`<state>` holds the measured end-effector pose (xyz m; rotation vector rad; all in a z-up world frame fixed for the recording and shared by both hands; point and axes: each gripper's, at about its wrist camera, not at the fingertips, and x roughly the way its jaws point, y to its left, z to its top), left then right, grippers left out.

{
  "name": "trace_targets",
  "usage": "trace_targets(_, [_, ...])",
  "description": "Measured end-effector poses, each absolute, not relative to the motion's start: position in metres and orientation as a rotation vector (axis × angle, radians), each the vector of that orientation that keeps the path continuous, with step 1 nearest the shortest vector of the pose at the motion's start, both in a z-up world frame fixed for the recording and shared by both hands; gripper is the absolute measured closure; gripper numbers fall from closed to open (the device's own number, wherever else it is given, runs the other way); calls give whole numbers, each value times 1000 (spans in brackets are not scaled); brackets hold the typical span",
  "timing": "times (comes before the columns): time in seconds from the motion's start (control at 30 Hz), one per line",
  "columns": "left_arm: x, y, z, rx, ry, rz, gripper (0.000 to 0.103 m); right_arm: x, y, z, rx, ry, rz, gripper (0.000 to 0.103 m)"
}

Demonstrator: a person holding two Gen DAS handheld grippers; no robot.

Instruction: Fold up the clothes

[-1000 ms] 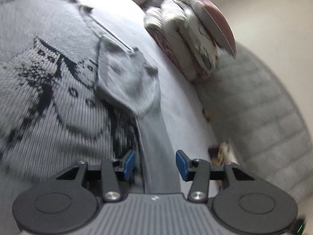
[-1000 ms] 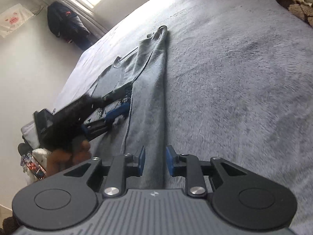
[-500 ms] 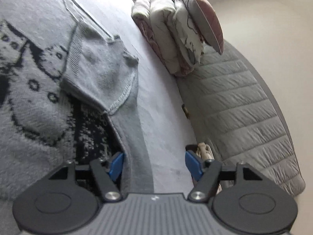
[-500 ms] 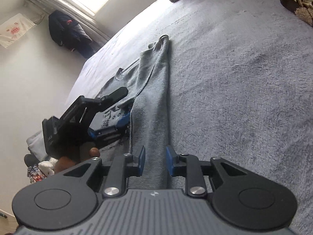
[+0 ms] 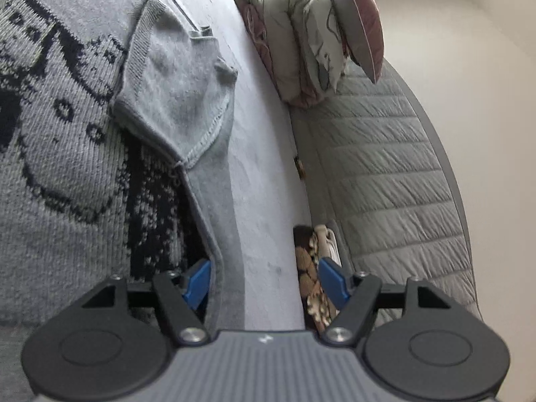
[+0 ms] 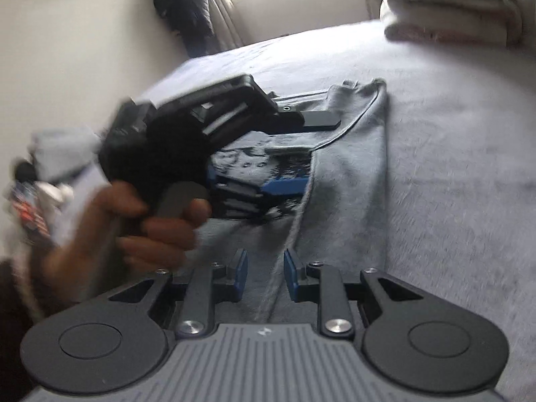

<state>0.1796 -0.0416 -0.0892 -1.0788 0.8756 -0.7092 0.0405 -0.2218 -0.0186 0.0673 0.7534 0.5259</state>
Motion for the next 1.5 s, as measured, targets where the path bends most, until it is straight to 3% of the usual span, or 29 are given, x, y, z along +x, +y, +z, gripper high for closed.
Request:
trace_targets(0.2, [183,-41,-95,-1107,887,-736,32,53,-201,-32,-55,730,416,77])
trace_targets(0.27, [170,-35,-96,-1087,880,-723,32,55,-198,-34,-66,720,407,98])
trace_targets(0.47, [175,-35,-99,-1019,860,-743,21,57,-205,-26,-11,687,419,99])
trace_targets(0.7, [197,-44,-112,-1039,853,-793,16,60,-217,-14,65,659,467,99])
trace_targets(1.13, [193,-40,-141,-1065,1013,-999,15,53,-232,-15,116,746,589,94])
trace_targets(1.2, [188,-34,-149,-1120,1016,-1017,15,45,-237,-13,104,767,643,92])
trace_targets(1.3, [176,-26,-159,-1182,1018,-1032,15,30,-245,-9,64,790,707,78])
trace_targets(1.5, [149,-28,-163,-1167,1034,-1040,15,15,-275,-4,45,811,745,77])
